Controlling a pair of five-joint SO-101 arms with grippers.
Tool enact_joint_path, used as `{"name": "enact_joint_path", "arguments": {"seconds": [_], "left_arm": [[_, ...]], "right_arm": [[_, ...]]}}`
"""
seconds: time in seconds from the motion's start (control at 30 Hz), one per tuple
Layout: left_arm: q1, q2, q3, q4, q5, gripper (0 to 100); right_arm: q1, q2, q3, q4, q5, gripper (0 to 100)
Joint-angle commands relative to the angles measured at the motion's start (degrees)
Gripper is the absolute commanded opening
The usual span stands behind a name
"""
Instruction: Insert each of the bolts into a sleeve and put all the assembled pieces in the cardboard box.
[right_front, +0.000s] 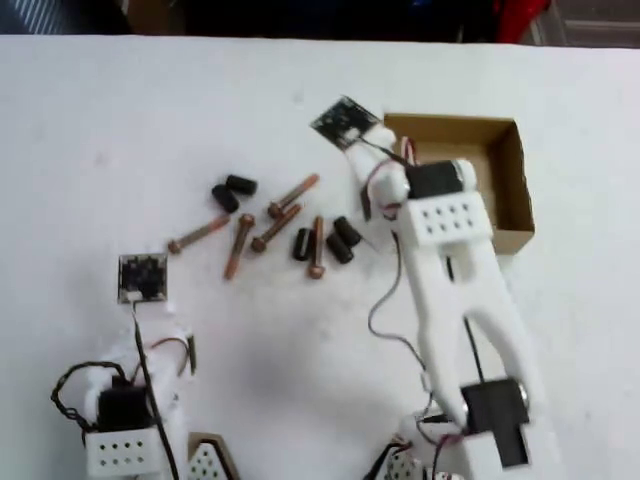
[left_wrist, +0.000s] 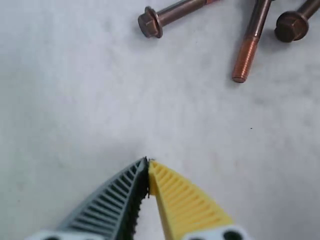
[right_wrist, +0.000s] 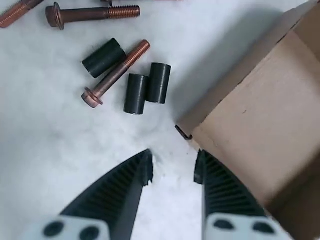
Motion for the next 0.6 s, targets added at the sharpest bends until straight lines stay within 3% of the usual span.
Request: {"name": "enact_joint_path", "arguments": {"seconds": [0.0, 0.57], "left_arm": [[-0.6, -0.5, -0.1, -0.2, 0.7, 2], [-0.6, -0.5, -0.1, -0.2, 0.7, 2]], "right_arm": [[-2.1, 4.2, -5.8, 0.5, -1.4, 13.4], [-4.4, 26.5, -16.6, 0.2, -1.5, 13.4]]}}
